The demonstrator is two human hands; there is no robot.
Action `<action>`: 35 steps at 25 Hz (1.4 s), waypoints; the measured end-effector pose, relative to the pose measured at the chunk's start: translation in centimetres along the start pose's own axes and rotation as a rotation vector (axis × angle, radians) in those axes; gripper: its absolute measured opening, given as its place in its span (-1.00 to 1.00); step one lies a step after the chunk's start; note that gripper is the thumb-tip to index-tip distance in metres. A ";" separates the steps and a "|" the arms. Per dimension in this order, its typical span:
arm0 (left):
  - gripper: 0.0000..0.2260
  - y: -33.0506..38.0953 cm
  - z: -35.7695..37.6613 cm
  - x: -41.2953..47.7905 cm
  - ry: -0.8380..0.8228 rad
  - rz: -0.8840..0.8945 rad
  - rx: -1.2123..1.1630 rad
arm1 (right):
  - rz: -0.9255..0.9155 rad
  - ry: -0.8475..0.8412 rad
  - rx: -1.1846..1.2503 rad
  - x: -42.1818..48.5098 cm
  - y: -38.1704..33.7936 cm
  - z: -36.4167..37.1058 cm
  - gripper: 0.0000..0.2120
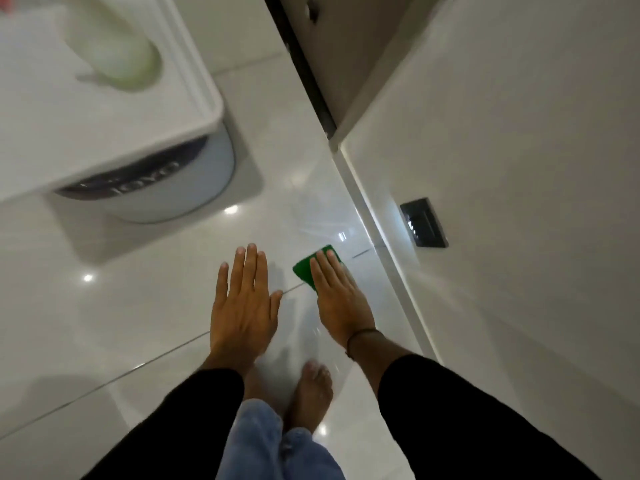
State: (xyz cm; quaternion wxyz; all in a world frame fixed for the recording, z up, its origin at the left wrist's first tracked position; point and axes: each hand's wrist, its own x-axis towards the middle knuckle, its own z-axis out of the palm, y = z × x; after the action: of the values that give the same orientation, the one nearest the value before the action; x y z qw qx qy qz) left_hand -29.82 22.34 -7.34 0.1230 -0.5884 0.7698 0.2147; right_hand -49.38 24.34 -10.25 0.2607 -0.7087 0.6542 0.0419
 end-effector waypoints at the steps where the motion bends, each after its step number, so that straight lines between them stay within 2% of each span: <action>1: -0.35 0.4 1.9 1.9 0.009 0.004 -0.009 | 0.006 0.009 -0.003 1.4 1.6 1.3 -0.31; 11: -0.33 1.8 15.3 18.5 0.133 0.014 -0.042 | -0.006 0.179 -0.096 17.3 13.2 8.4 -0.32; 14: -0.29 0.4 18.7 20.5 0.173 0.016 -0.040 | 0.006 0.147 -0.076 18.2 14.2 10.3 -0.29; 16: -0.28 -0.5 20.6 20.9 0.240 0.037 -0.033 | 0.021 0.194 -0.080 17.8 14.0 11.5 -0.27; 19: -0.27 -0.7 21.4 21.1 0.289 0.047 -0.024 | -0.019 0.235 -0.119 18.1 13.5 11.6 -0.22; 23: -0.28 -0.9 22.1 21.2 0.333 0.057 -0.021 | -0.012 0.244 -0.115 19.5 14.2 11.8 -0.41; 25: -0.28 -1.1 22.6 21.1 0.360 0.067 -0.029 | -0.014 0.280 -0.134 20.8 14.9 11.7 -0.45; 30: -0.27 -1.1 22.9 21.4 0.362 0.077 -0.021 | 0.077 0.353 -0.107 23.1 15.1 11.5 -0.43; 35: -0.28 -1.4 23.0 21.4 0.379 0.084 -0.015 | 0.093 0.335 -0.023 22.1 15.5 11.6 -0.35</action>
State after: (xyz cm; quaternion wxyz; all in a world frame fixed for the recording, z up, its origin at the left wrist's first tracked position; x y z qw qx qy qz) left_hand -35.91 14.72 -37.22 -0.0377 -0.5866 0.8014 0.1105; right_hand -57.74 9.16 -33.95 0.1375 -0.6779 0.7199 -0.0574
